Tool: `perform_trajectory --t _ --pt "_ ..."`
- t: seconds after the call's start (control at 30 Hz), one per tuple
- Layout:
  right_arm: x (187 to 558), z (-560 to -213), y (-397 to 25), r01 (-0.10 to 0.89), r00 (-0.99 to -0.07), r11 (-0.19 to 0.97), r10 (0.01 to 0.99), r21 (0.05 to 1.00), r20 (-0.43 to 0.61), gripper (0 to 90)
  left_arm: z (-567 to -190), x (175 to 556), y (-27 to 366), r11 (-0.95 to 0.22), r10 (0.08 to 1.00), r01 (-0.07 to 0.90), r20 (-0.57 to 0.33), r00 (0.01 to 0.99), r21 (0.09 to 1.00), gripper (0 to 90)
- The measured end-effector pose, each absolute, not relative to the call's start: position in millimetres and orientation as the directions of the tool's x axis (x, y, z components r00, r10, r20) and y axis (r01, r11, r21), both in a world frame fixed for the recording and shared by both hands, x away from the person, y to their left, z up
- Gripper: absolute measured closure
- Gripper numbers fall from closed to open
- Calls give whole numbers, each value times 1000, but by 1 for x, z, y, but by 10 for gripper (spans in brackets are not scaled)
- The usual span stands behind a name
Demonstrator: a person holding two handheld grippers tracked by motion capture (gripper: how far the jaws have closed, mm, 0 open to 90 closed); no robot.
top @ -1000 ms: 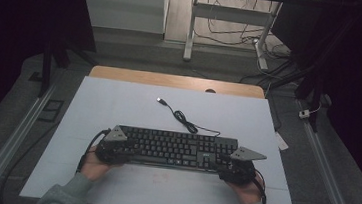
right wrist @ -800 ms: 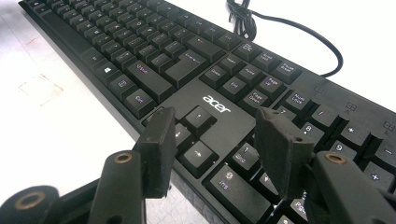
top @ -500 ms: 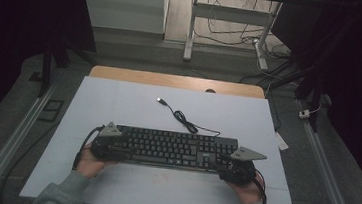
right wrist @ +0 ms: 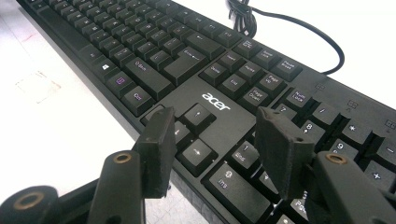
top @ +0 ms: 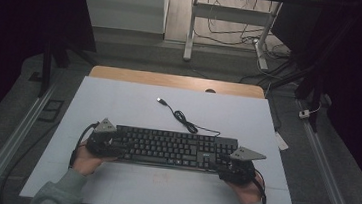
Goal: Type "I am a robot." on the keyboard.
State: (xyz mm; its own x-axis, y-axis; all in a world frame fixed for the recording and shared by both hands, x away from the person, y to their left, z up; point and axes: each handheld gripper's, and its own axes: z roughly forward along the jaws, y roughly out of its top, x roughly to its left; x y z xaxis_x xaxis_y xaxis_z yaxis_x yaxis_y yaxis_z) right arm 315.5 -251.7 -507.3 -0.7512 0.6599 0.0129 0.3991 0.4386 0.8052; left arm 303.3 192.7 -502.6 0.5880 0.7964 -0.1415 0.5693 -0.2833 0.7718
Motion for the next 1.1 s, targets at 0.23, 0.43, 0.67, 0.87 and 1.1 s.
perform_trajectory --t 0.23,0.43,0.67,0.87,1.1 --pt "316 -507 -251 403 -751 446 660 799 11 483 -505 307 201 -262 820 587 -144 555 766 410" --pt "316 -508 -251 404 -746 448 666 798 4 482 -509 309 204 -272 825 599 -138 548 754 540" --pt "316 -508 -252 406 -748 449 663 796 7 480 -515 312 200 -314 810 609 -128 572 729 759" --pt "316 -509 -251 406 -748 450 663 796 7 479 -519 314 195 -347 806 608 -105 583 714 887" --pt "317 -509 -252 409 -747 452 665 793 6 478 -522 316 194 -359 809 616 -95 581 701 890"
